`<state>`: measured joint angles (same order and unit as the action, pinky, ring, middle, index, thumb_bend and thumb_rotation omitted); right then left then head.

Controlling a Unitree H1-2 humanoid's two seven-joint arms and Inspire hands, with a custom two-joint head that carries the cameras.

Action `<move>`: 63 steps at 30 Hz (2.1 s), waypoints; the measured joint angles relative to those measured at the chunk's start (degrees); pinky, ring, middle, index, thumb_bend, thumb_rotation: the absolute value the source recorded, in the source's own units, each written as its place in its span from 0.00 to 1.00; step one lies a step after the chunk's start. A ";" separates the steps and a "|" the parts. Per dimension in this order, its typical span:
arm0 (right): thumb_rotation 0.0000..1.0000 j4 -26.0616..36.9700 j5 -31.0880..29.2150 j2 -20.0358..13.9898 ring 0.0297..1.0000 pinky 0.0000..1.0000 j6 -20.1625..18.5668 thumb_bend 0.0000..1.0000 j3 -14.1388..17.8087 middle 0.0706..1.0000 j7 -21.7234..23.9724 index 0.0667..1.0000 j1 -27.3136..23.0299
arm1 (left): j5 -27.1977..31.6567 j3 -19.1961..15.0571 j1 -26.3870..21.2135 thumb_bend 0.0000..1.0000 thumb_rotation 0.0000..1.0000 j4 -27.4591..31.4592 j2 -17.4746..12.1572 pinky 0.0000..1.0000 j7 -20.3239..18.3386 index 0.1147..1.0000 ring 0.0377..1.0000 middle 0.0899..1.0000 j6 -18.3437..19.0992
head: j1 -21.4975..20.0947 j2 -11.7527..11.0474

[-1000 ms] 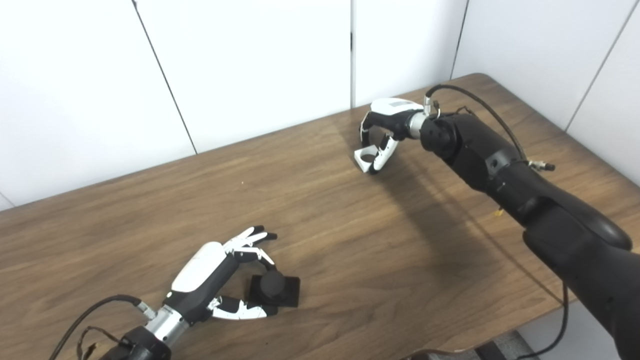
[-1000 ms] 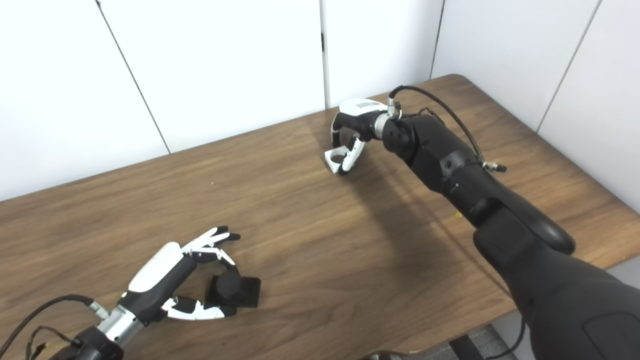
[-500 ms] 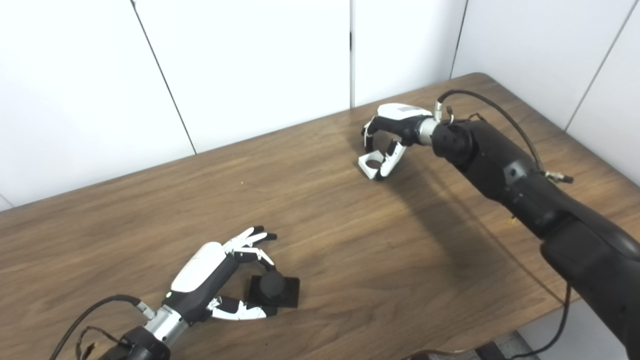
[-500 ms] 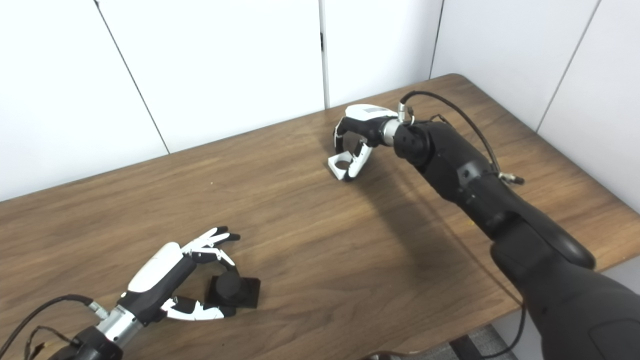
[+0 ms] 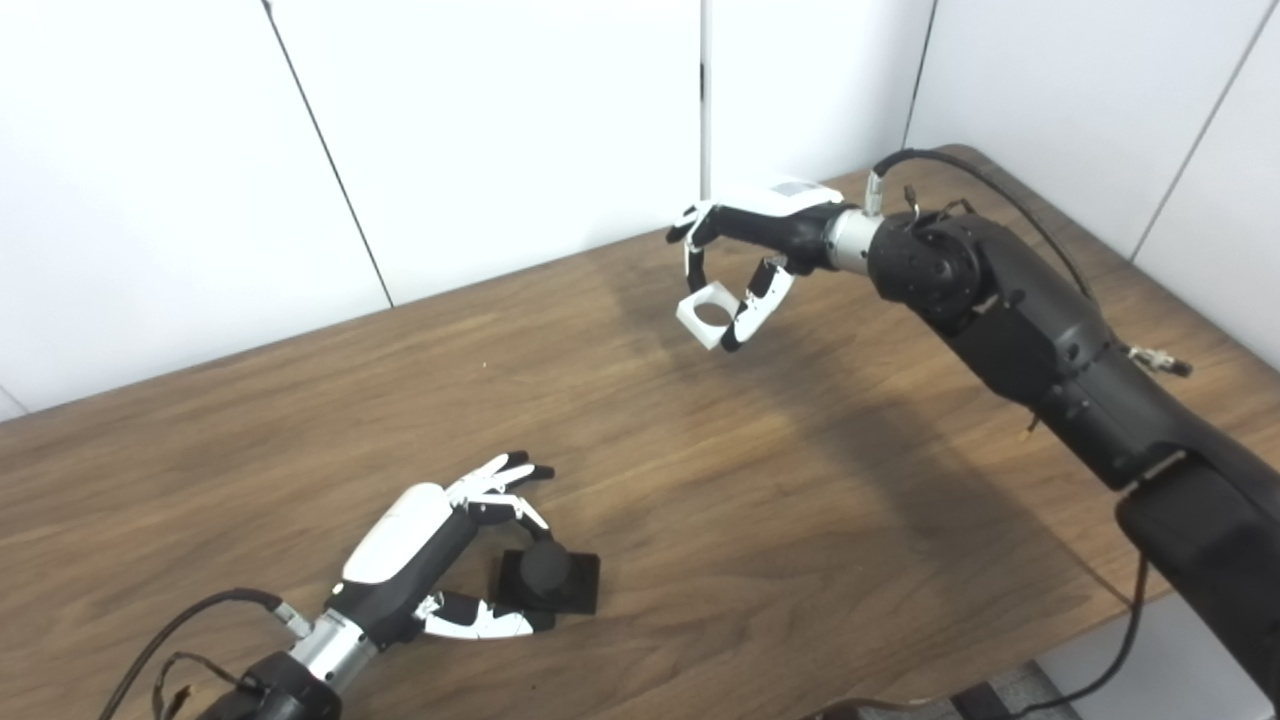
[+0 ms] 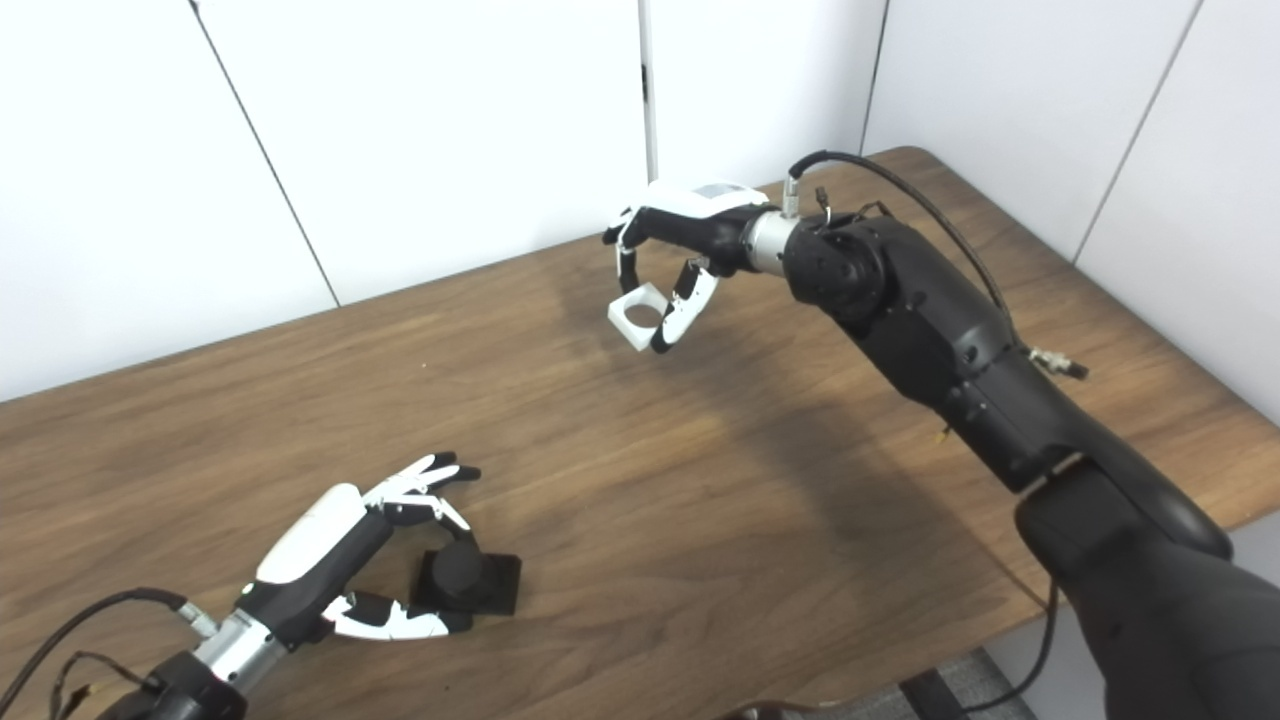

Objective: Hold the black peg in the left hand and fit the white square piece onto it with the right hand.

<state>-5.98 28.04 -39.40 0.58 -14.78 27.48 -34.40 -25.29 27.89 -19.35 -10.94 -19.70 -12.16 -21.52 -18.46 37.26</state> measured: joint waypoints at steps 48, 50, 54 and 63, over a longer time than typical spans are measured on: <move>0.13 27.09 -7.72 2.90 0.92 0.92 2.84 0.52 -1.02 0.83 10.65 0.44 8.06 | -1.48 1.75 -1.56 0.52 0.09 0.03 2.06 0.98 0.04 0.43 1.00 0.94 3.90 | 26.11 4.66; 0.13 27.44 -8.43 3.39 0.92 0.92 3.29 0.52 -1.55 0.83 10.80 0.44 8.06 | -1.48 1.82 -1.61 0.52 0.09 0.03 2.16 0.98 0.04 0.43 1.00 0.94 4.24 | 26.28 4.92; 0.14 27.44 -8.60 4.74 0.91 0.91 3.77 0.52 -2.80 0.83 11.09 0.44 8.13 | -1.48 1.95 -1.68 0.52 0.09 0.04 2.22 0.99 0.05 0.43 1.00 0.94 4.47 | 26.28 5.10; 0.14 27.42 -8.10 7.38 0.92 0.94 4.74 0.52 -6.18 0.84 12.33 0.44 8.14 | -1.50 2.06 -1.76 0.52 0.09 0.04 2.44 0.98 0.07 0.43 1.00 0.94 4.76 | 26.55 5.54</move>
<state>21.45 19.94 -32.01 5.31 -20.96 39.81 -26.26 -26.79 29.95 -21.11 -10.90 -17.26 -12.08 -16.76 8.09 42.80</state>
